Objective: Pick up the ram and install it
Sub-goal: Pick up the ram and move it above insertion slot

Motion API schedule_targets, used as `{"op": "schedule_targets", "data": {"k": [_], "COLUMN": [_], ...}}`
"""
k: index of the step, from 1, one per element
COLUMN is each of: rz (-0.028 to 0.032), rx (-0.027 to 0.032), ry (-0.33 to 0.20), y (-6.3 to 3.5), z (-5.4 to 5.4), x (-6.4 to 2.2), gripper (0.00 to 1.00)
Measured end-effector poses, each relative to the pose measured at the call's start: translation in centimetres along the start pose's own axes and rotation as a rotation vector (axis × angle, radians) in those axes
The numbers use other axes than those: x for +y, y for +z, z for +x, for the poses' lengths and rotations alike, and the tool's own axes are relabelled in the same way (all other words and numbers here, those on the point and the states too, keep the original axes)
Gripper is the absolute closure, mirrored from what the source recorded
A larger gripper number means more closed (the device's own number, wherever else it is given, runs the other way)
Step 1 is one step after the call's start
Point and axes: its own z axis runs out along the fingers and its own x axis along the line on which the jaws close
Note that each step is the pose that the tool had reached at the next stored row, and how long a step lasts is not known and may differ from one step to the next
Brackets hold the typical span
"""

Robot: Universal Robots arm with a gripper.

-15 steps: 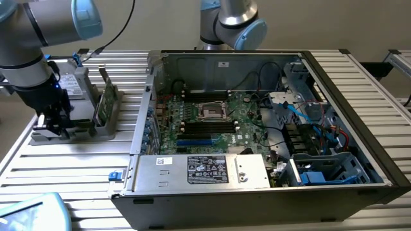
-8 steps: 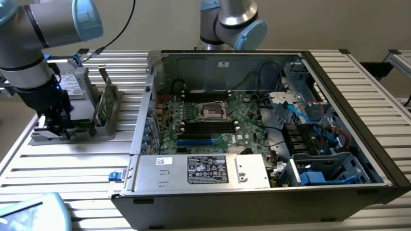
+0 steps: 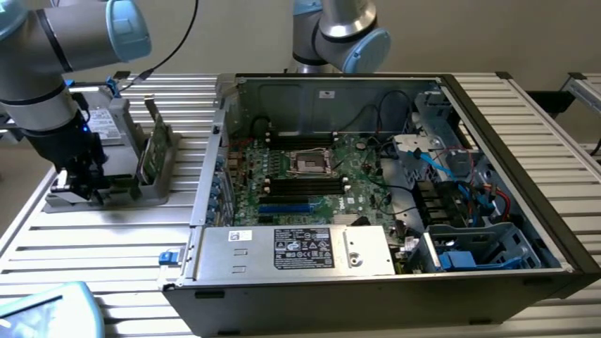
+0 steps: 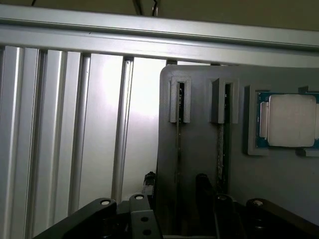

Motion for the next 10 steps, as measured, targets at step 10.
{"op": "schedule_targets", "data": {"k": [10], "rz": [0.0001], "rx": [-0.0001], "ry": [0.0], "y": [0.01], "z": [-0.02], "x": [0.0], "gripper": [0.55]}}
